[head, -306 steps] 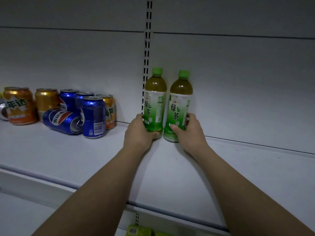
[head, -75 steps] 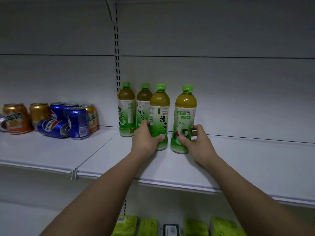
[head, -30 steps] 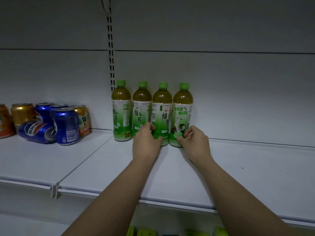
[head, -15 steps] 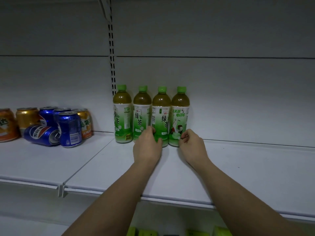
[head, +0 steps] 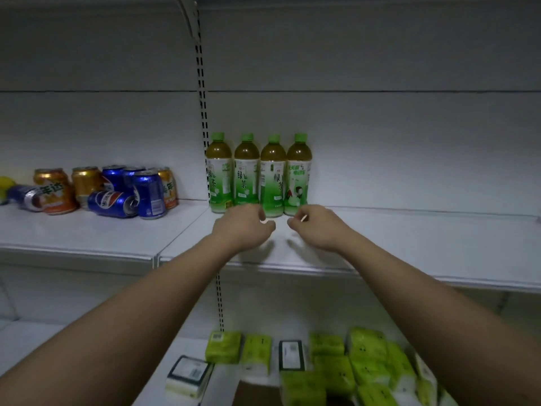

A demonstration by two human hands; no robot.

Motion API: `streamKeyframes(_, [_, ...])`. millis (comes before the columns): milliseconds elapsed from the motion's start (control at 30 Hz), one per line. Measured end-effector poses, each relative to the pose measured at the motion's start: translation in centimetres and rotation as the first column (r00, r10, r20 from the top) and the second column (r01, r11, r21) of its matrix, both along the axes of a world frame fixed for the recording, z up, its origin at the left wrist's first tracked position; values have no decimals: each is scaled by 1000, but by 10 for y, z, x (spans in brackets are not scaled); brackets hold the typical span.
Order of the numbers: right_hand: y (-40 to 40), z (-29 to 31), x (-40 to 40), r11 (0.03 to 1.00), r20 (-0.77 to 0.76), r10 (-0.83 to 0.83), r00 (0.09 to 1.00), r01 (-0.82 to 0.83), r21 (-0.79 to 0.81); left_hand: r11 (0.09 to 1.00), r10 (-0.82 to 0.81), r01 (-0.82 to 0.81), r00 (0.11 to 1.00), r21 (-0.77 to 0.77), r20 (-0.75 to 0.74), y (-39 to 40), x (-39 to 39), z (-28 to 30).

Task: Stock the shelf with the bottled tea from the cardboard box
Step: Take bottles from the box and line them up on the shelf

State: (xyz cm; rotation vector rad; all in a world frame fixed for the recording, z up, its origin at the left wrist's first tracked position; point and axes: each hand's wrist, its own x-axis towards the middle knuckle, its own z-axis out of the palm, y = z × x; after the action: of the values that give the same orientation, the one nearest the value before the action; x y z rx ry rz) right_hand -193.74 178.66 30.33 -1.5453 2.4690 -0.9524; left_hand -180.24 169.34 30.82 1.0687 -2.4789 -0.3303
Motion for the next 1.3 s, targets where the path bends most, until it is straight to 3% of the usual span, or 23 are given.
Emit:
streamKeyframes(300, [80, -41, 58, 994, 83, 110, 990, -109, -11, 950, -141, 193, 967, 247, -212, 81, 68, -55])
streamKeyframes(400, [89, -108, 71, 995, 290, 93, 952, -75, -70, 907, -124, 249, 929, 339, -350, 99, 75, -125])
streamKeyframes(500, [100, -211, 95, 999, 437, -22, 899, 5, 41, 865, 71, 97, 948, 493, -311, 121, 79, -225])
streamKeyframes(633, [140, -337, 121, 898, 525, -194, 829, -66, 435, 684, 240, -224, 968, 695, 75, 158, 120, -353])
streamKeyframes(767, [178, -395, 114, 761, 511, -238, 826, -168, 627, 446, 241, -454, 891, 771, 384, 182, 169, -433])
streamKeyframes(867, [179, -413, 111, 705, 513, -216, 831, -230, 671, 344, 178, -410, 912, 845, 370, 179, 162, -454])
streamKeyframes(933, [171, -421, 115, 683, 540, -213, 814, -271, 678, 307, 239, -403, 910, 862, 340, 172, 158, -460])
streamKeyframes(1100, [158, -451, 129, 639, 554, -175, 814, -334, 693, 63, 512, -427, 790, 902, 338, 158, 156, -479])
streamKeyframes(1300, [155, -501, 125, 535, 556, -173, 813, -396, 746, -148, 686, -253, 669, 956, 284, 138, 138, -504])
